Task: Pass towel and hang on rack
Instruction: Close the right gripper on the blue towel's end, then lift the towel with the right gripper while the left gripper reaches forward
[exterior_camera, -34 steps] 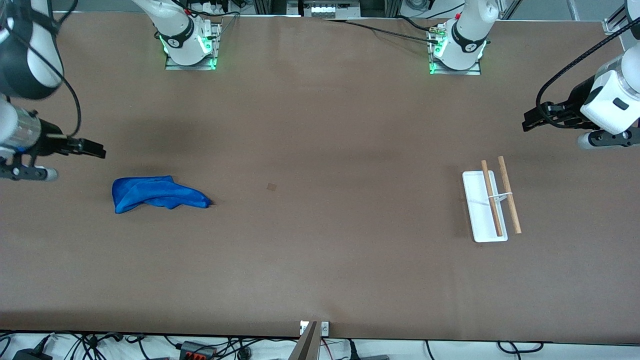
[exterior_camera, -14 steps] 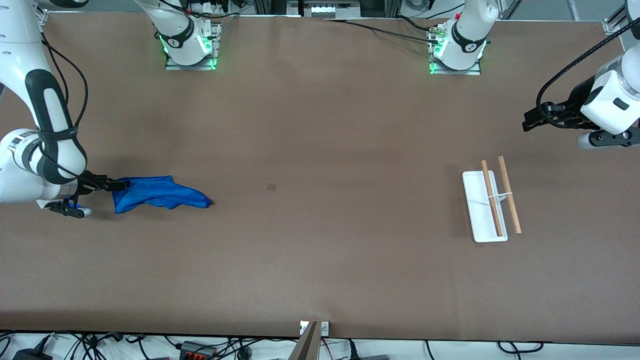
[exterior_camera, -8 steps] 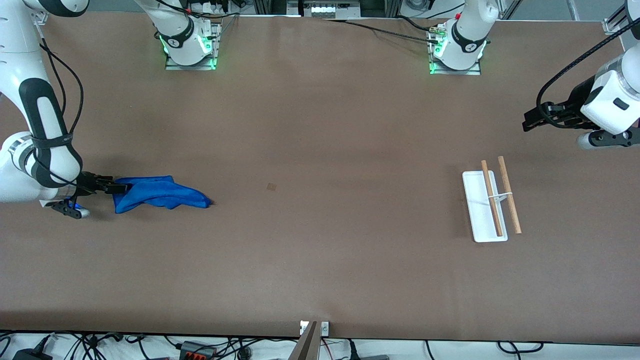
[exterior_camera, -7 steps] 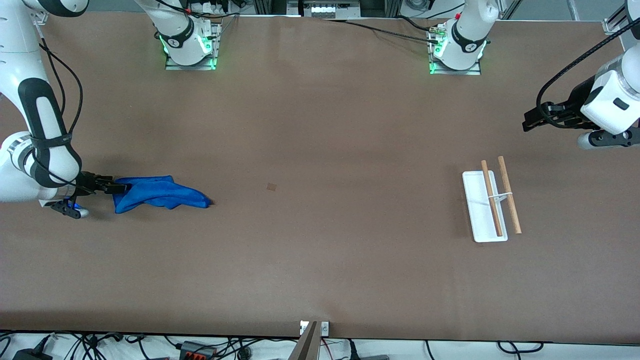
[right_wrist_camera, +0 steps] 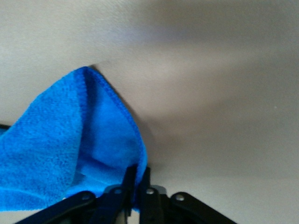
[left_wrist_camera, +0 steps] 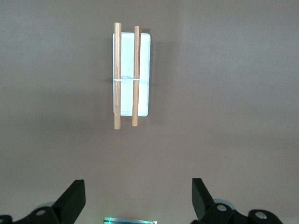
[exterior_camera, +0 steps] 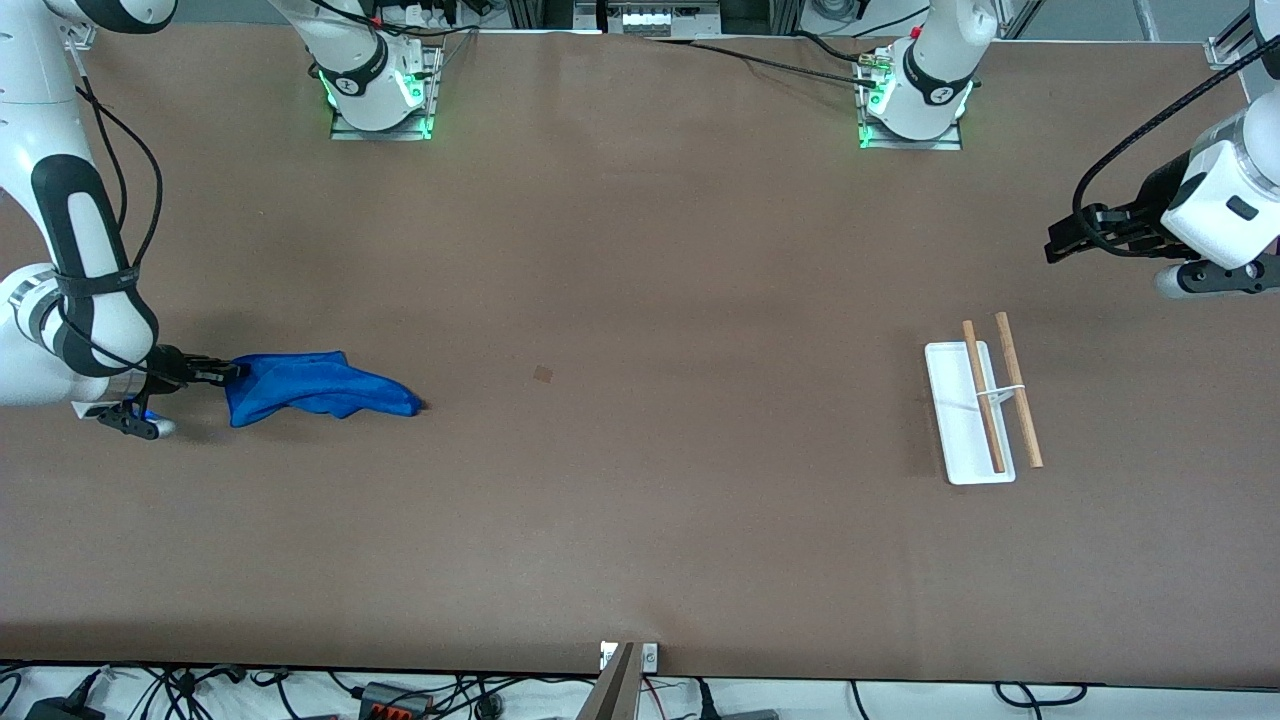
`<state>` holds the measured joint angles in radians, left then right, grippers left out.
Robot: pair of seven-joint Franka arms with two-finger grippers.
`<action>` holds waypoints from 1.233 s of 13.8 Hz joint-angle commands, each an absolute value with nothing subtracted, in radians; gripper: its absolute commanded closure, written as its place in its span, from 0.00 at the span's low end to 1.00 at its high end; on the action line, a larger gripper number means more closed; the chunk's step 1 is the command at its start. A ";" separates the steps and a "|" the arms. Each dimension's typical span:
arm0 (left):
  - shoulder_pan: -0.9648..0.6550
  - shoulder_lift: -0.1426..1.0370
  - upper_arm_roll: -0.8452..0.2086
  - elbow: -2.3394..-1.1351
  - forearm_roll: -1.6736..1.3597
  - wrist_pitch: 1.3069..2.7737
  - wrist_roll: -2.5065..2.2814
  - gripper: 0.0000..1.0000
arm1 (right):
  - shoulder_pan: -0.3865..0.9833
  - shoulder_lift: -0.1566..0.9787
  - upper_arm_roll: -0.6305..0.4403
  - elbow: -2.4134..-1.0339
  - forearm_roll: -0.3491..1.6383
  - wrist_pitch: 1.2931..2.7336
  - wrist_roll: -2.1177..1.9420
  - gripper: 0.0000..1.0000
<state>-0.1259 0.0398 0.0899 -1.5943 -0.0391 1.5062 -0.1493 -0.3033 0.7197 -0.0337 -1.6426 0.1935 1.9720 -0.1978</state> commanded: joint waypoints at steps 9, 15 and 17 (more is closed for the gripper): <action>-0.118 0.038 0.094 -1.588 -0.058 1.480 -0.137 0.00 | -0.109 0.681 0.005 -1.202 0.204 1.464 -0.229 1.00; -0.118 0.037 0.095 -1.588 -0.060 1.473 -0.105 0.00 | 0.271 0.676 0.005 -1.031 0.210 1.544 -0.112 1.00; -0.133 0.044 0.094 -1.588 -0.060 1.444 -0.062 0.00 | 0.381 0.676 0.008 -1.029 0.213 1.621 -0.060 1.00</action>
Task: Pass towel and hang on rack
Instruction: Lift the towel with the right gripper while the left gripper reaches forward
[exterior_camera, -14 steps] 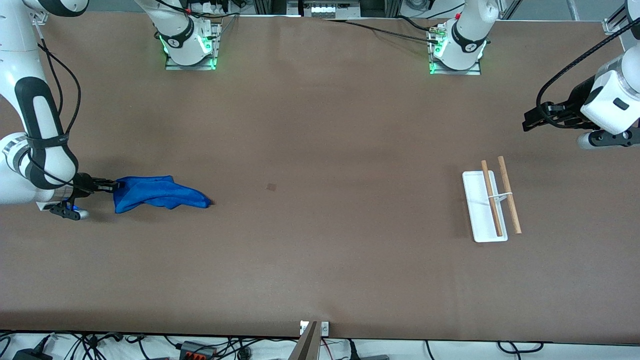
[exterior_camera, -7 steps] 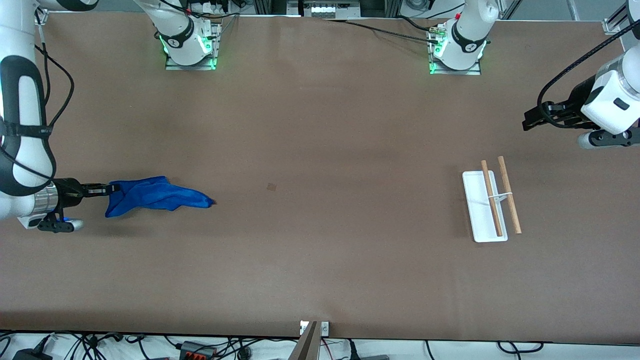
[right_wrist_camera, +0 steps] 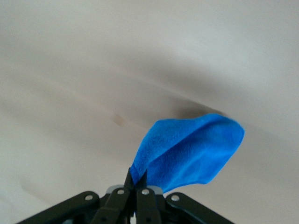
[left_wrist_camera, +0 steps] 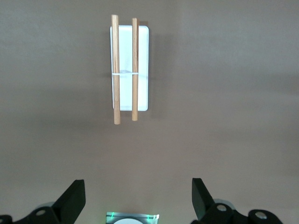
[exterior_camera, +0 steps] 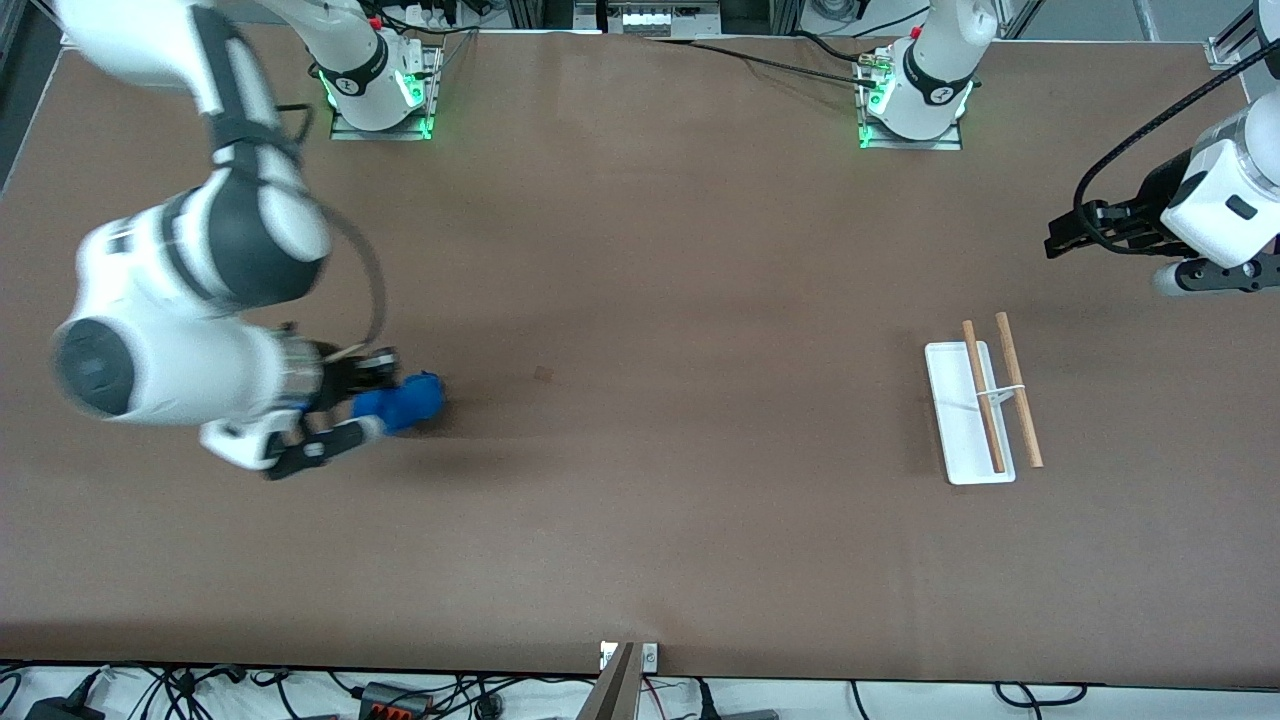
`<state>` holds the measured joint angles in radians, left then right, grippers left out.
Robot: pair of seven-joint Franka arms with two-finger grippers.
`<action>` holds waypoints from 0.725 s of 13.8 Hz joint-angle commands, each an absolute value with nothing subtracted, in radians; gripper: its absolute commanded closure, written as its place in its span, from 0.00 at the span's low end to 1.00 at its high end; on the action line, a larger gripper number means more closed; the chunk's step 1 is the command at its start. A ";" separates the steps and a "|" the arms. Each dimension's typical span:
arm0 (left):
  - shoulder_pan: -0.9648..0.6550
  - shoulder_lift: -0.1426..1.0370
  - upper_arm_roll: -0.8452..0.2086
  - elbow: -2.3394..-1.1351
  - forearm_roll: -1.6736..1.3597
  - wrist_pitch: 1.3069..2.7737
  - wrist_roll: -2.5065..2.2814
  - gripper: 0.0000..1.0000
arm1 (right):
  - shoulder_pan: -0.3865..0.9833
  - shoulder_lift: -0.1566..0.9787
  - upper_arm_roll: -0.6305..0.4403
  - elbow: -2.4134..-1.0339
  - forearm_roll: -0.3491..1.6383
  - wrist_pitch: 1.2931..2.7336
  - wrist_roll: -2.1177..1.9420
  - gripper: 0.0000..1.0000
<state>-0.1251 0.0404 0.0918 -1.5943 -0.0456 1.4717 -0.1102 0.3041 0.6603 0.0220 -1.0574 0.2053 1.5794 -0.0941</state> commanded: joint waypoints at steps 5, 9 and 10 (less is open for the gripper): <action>-0.124 0.164 0.118 -1.588 -0.228 1.436 0.264 0.00 | 0.488 0.677 0.213 -1.029 0.342 2.000 0.214 1.00; -0.118 0.284 0.173 -1.588 -0.353 1.442 0.660 0.00 | 0.517 0.678 0.276 -1.029 0.351 2.193 0.345 1.00; -0.117 0.319 0.175 -1.588 -0.386 1.451 0.731 0.00 | 0.520 0.678 0.300 -1.029 0.351 2.239 0.389 1.00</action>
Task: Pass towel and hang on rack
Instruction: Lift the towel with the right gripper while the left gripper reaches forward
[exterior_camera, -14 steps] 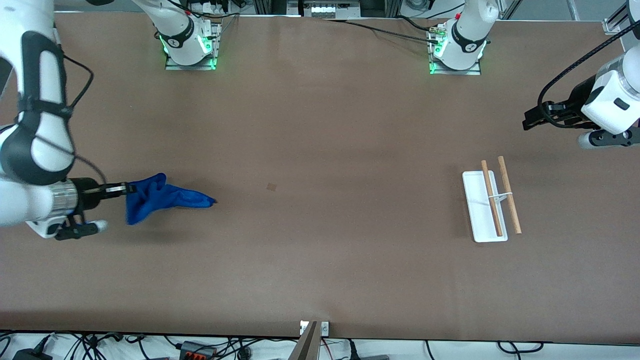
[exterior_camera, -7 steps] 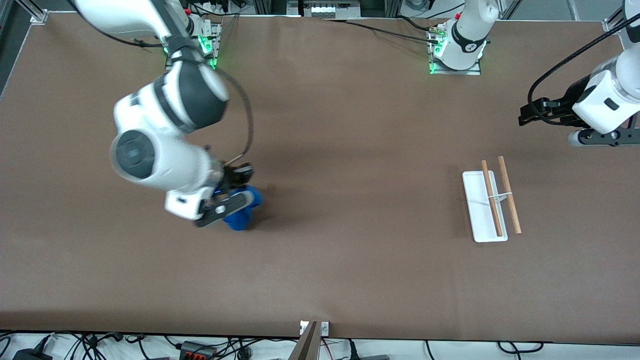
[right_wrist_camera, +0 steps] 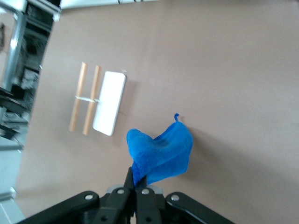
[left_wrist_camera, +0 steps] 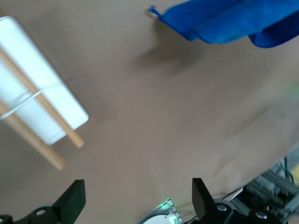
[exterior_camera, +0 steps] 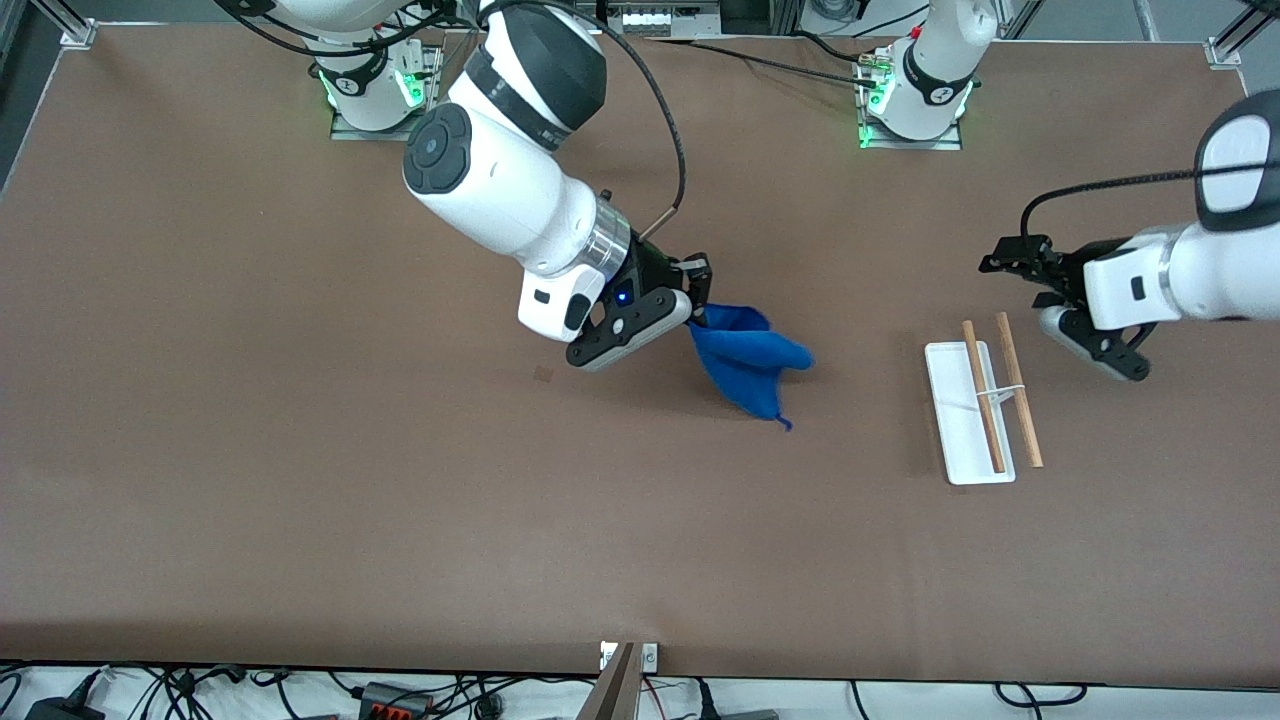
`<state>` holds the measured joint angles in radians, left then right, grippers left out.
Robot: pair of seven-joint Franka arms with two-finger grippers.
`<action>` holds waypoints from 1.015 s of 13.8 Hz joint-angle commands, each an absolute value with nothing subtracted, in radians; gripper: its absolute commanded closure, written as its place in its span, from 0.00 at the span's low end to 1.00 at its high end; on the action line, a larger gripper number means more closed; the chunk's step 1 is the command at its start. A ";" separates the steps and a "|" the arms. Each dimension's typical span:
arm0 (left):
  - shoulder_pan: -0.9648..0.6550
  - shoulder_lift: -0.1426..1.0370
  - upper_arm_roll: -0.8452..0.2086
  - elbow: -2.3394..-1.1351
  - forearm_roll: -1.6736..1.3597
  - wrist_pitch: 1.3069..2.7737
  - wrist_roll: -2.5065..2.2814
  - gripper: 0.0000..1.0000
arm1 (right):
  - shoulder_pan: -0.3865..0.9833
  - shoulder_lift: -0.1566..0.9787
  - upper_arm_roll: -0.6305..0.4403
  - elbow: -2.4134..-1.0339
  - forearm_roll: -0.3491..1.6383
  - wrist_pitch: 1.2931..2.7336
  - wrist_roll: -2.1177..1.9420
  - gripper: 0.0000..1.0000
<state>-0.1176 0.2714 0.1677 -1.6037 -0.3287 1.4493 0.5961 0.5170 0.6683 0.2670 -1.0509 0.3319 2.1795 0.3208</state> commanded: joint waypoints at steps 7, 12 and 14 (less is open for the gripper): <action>-0.155 0.446 0.202 -1.588 -0.531 1.590 1.040 0.00 | 0.581 0.681 0.342 -1.031 0.350 2.422 0.489 1.00; -0.233 0.495 0.204 -1.592 -0.656 1.752 1.308 0.00 | 0.609 0.686 0.341 -1.032 0.347 2.450 0.500 1.00; -0.224 0.567 0.204 -1.592 -0.809 1.761 1.472 0.00 | 0.615 0.686 0.341 -1.032 0.341 2.451 0.500 1.00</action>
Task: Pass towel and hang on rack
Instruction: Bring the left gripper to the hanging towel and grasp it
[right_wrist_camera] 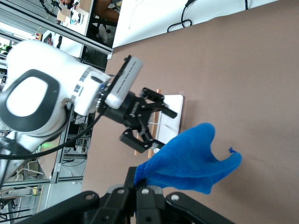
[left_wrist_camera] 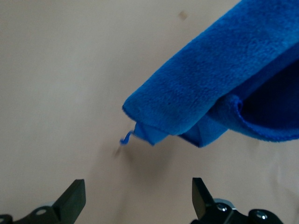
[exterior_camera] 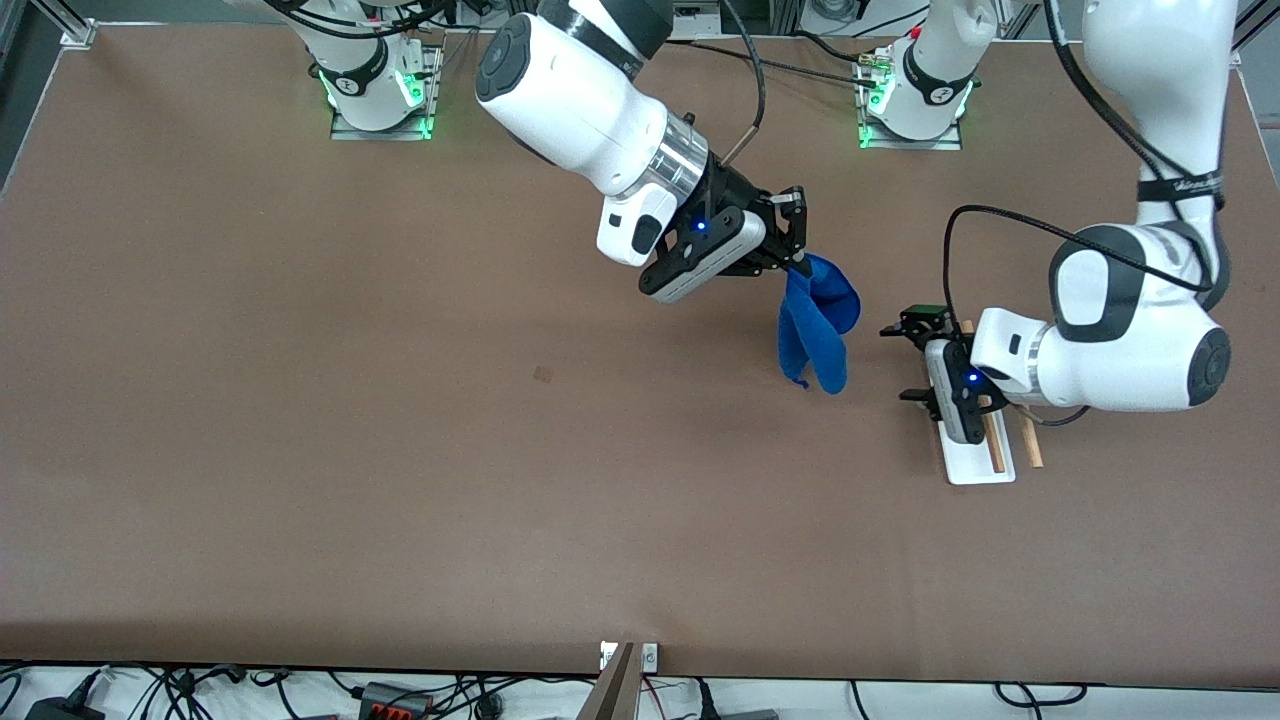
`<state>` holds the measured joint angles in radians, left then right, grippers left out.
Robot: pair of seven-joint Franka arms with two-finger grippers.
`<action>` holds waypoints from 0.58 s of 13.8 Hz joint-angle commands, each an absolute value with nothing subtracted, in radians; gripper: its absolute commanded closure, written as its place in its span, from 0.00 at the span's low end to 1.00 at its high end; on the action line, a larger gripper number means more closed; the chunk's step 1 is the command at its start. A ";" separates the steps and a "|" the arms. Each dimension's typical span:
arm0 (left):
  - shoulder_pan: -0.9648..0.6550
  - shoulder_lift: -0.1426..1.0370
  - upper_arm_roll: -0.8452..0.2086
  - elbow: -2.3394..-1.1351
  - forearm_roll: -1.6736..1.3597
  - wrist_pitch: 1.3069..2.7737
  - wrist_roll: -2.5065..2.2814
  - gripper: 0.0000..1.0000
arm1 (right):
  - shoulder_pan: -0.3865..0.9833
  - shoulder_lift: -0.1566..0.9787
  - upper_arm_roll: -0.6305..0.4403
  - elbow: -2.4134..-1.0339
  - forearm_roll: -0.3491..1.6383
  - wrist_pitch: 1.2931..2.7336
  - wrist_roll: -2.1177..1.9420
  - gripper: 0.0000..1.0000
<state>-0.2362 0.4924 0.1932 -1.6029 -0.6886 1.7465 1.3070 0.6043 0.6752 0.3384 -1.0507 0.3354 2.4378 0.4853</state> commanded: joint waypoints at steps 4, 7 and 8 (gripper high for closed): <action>-0.219 0.636 0.204 -1.597 -0.922 1.775 1.696 0.00 | 0.623 0.686 0.337 -1.032 0.337 2.451 0.499 1.00; -0.222 0.704 0.193 -1.598 -1.076 1.792 1.889 0.01 | 0.623 0.686 0.337 -1.034 0.328 2.451 0.499 1.00; -0.227 0.721 0.190 -1.598 -1.122 1.801 1.949 0.03 | 0.623 0.686 0.337 -1.035 0.328 2.451 0.499 1.00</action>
<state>-0.2207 0.6879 0.1953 -1.6043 -1.0406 1.7815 1.8294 0.6152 0.6762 0.3383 -1.0507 0.3346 2.4417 0.4854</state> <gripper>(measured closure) 0.004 0.982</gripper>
